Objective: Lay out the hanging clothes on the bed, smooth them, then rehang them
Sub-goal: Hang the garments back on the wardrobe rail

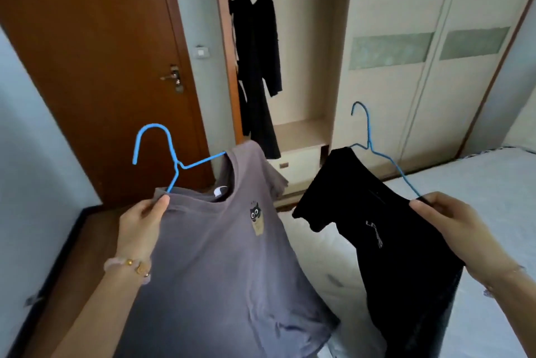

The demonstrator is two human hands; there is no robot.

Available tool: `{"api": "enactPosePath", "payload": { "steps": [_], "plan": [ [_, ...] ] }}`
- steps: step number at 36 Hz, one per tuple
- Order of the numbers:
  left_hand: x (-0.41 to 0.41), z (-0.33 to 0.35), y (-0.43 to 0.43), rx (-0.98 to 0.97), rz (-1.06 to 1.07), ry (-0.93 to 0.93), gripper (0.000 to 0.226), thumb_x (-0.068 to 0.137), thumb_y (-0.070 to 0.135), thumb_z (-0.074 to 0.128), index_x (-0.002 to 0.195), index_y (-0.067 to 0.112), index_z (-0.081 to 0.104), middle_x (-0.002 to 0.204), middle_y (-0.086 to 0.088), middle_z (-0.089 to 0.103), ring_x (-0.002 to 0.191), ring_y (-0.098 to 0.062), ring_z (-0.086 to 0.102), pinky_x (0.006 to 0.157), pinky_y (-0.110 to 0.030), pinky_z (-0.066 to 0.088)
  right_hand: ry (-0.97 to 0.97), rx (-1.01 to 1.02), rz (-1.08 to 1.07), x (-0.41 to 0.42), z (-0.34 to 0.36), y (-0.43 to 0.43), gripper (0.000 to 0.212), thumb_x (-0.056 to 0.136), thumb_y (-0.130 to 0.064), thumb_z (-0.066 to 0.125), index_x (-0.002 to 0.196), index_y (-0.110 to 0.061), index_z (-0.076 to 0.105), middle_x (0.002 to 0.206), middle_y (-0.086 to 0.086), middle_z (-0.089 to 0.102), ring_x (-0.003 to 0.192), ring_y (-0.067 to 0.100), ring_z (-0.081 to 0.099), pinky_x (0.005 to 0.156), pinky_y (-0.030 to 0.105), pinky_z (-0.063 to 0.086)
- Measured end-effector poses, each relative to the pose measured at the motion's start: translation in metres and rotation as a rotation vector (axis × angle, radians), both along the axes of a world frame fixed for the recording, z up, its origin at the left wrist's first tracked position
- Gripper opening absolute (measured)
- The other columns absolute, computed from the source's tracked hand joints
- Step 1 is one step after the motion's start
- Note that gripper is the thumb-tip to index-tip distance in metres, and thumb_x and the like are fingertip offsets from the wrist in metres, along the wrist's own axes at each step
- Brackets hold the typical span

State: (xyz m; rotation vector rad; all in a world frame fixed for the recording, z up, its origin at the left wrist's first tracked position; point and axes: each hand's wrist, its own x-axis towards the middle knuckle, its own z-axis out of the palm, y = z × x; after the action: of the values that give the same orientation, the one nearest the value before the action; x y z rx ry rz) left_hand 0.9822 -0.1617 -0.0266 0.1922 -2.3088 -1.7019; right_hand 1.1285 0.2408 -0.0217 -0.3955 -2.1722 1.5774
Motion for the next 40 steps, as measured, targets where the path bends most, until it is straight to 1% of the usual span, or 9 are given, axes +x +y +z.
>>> {"api": "enactPosePath", "payload": {
  "steps": [7, 13, 16, 19, 24, 32, 35, 37, 40],
  "plan": [
    [0.003, 0.017, -0.046, -0.002, 0.211, -0.024, 0.043, 0.096, 0.034, 0.047, 0.125, 0.004, 0.056, 0.130, -0.014, 0.056, 0.122, -0.036, 0.050, 0.102, -0.044, 0.039, 0.071, 0.021, 0.251, -0.071, 0.004, -0.024, 0.023, 0.086, -0.015, 0.062, 0.066, -0.004, 0.055, 0.052, -0.005, 0.051, 0.050, 0.004, 0.043, 0.042, 0.011, 0.033],
    [-0.001, 0.037, -0.085, 0.079, 0.250, 0.023, 0.027, 0.096, 0.028, 0.050, 0.102, 0.007, 0.066, 0.100, -0.009, 0.064, 0.097, -0.024, 0.057, 0.083, -0.030, 0.045, 0.069, -0.063, 0.420, -0.131, 0.021, -0.072, 0.023, 0.074, -0.035, 0.071, 0.067, -0.015, 0.064, 0.057, -0.004, 0.057, 0.049, 0.003, 0.049, 0.047, 0.014, 0.040],
    [-0.013, 0.037, -0.102, 0.047, 0.210, 0.039, 0.017, 0.094, 0.024, 0.055, 0.081, 0.019, 0.064, 0.085, -0.001, 0.063, 0.078, -0.013, 0.056, 0.068, -0.021, 0.043, 0.103, -0.085, 0.440, -0.157, 0.024, -0.093, 0.054, 0.046, -0.066, 0.076, 0.066, -0.018, 0.064, 0.055, -0.007, 0.055, 0.047, 0.001, 0.049, 0.045, 0.011, 0.040],
    [-0.034, 0.028, -0.121, -0.024, 0.179, 0.029, 0.013, 0.092, 0.021, 0.058, 0.094, 0.011, 0.066, 0.092, -0.007, 0.067, 0.084, -0.018, 0.060, 0.072, -0.023, 0.046, 0.108, -0.107, 0.457, -0.185, 0.022, -0.109, 0.032, 0.064, -0.050, 0.073, 0.065, -0.019, 0.065, 0.054, -0.006, 0.054, 0.047, 0.005, 0.048, 0.046, 0.013, 0.040],
    [-0.088, 0.001, -0.153, -0.193, 0.139, -0.038, 0.009, 0.089, 0.021, 0.062, 0.085, 0.014, 0.066, 0.084, -0.009, 0.070, 0.085, -0.025, 0.063, 0.080, -0.035, 0.048, 0.103, -0.113, 0.431, -0.243, 0.013, -0.139, 0.075, 0.030, -0.078, 0.074, 0.070, -0.015, 0.064, 0.057, -0.005, 0.057, 0.048, 0.003, 0.051, 0.045, 0.009, 0.041],
    [-0.190, -0.025, -0.208, -0.266, 0.067, -0.166, 0.013, 0.089, 0.024, 0.062, 0.088, 0.012, 0.065, 0.084, -0.007, 0.070, 0.085, -0.023, 0.064, 0.070, -0.027, 0.045, 0.032, -0.145, 0.388, -0.340, -0.003, -0.194, 0.074, 0.028, -0.079, 0.073, 0.068, -0.017, 0.066, 0.060, -0.003, 0.062, 0.053, 0.002, 0.056, 0.048, 0.009, 0.044],
    [-0.230, -0.027, -0.220, -0.207, 0.015, -0.178, 0.014, 0.090, 0.020, 0.061, 0.089, 0.007, 0.065, 0.084, -0.009, 0.070, 0.085, -0.023, 0.064, 0.064, -0.022, 0.043, 0.001, -0.163, 0.371, -0.368, -0.009, -0.213, 0.059, 0.041, -0.071, 0.076, 0.066, -0.018, 0.067, 0.060, -0.003, 0.063, 0.052, 0.002, 0.056, 0.048, 0.010, 0.044],
    [-0.256, -0.029, -0.224, -0.144, -0.013, -0.206, 0.014, 0.089, 0.019, 0.061, 0.092, 0.006, 0.066, 0.087, -0.010, 0.070, 0.088, -0.024, 0.065, 0.067, -0.024, 0.046, -0.016, -0.190, 0.374, -0.386, -0.014, -0.219, 0.025, 0.074, -0.041, 0.073, 0.064, -0.018, 0.067, 0.059, -0.001, 0.062, 0.050, 0.003, 0.056, 0.047, 0.010, 0.044],
    [-0.292, -0.035, -0.220, -0.110, -0.050, -0.215, 0.011, 0.090, 0.019, 0.060, 0.096, 0.011, 0.065, 0.095, -0.010, 0.069, 0.097, -0.027, 0.064, 0.076, -0.030, 0.049, -0.051, -0.165, 0.299, -0.414, -0.025, -0.218, 0.017, 0.088, -0.012, 0.062, 0.071, -0.009, 0.064, 0.058, 0.000, 0.060, 0.049, 0.004, 0.054, 0.045, 0.011, 0.043]
  ]
}}
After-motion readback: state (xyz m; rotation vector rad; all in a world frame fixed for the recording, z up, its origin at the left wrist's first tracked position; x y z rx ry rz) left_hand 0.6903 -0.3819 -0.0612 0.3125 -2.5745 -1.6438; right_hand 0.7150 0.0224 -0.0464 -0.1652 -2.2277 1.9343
